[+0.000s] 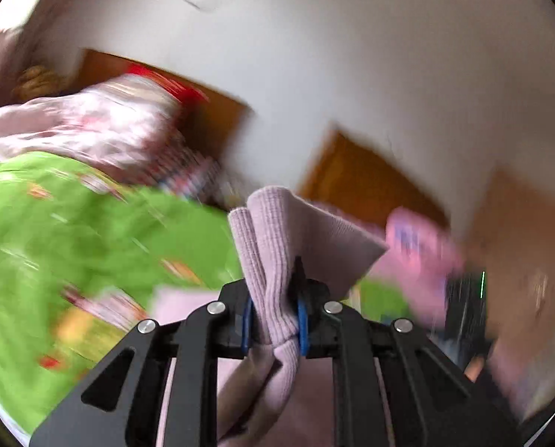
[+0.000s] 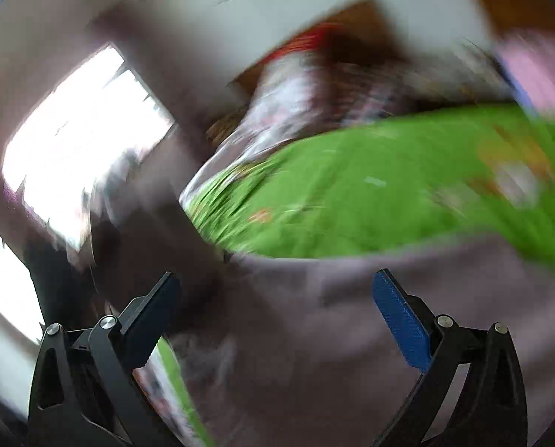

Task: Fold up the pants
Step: 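Lift the held cuff with the left tool and fold it over the pants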

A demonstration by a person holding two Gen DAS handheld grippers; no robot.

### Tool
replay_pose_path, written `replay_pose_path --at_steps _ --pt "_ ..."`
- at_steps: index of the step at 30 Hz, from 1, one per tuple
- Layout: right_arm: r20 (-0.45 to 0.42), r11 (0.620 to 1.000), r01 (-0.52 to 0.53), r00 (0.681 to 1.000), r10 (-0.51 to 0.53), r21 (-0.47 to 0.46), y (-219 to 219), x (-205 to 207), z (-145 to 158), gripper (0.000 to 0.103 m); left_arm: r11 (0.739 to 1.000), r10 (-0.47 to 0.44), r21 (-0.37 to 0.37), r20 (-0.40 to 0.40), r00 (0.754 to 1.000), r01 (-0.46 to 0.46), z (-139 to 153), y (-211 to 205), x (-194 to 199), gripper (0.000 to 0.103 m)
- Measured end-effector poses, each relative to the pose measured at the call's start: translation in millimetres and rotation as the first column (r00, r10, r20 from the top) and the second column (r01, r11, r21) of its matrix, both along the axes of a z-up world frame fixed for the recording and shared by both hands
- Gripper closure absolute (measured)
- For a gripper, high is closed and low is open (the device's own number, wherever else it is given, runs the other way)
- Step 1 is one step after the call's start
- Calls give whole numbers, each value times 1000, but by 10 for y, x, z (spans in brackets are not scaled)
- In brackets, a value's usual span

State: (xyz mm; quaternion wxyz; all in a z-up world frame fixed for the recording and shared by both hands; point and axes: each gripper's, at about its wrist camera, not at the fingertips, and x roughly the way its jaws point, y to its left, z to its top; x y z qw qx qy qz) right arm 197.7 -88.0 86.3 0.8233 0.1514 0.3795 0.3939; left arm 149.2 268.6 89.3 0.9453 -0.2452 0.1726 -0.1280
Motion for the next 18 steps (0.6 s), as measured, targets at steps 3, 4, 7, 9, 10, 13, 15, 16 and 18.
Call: replay_pose_path --at_steps 3,4,7,9,10,13,15,16,18 --pt "130 958 -235 958 257 -161 817 -75 57 4 985 146 -99 3 989 -145 34 886 -45 87" --pt "132 924 -334 923 360 -187 1116 -98 15 4 974 177 -140 -19 984 -178 -50 1156 -58 87" --pt "71 832 -518 839 540 -199 1754 -56 -167 4 951 219 -196 -118 968 -239 -417 1656 16 87" --pt "12 790 -582 804 595 -194 2082 55 -286 4 945 209 -220 -156 966 -240 -628 1791 64 87" --pt "-39 766 -620 781 624 -170 2230 136 -353 4 940 202 -247 -158 967 -236 -722 1832 68 88" --pt "-164 704 -704 709 686 -98 2578 361 -511 4 934 197 -280 -113 974 -221 -723 1843 -21 88" --pt "-185 684 -720 692 697 -118 2703 412 -578 4 939 187 -280 -68 980 -199 -591 1733 -84 88" --pt "-211 677 -724 688 694 -135 2762 450 -648 4 947 172 -271 -33 985 -174 -479 1621 -132 88" --pt "-210 686 -718 693 690 -116 2795 530 -669 4 961 145 -239 14 989 -138 -270 1451 -231 89"
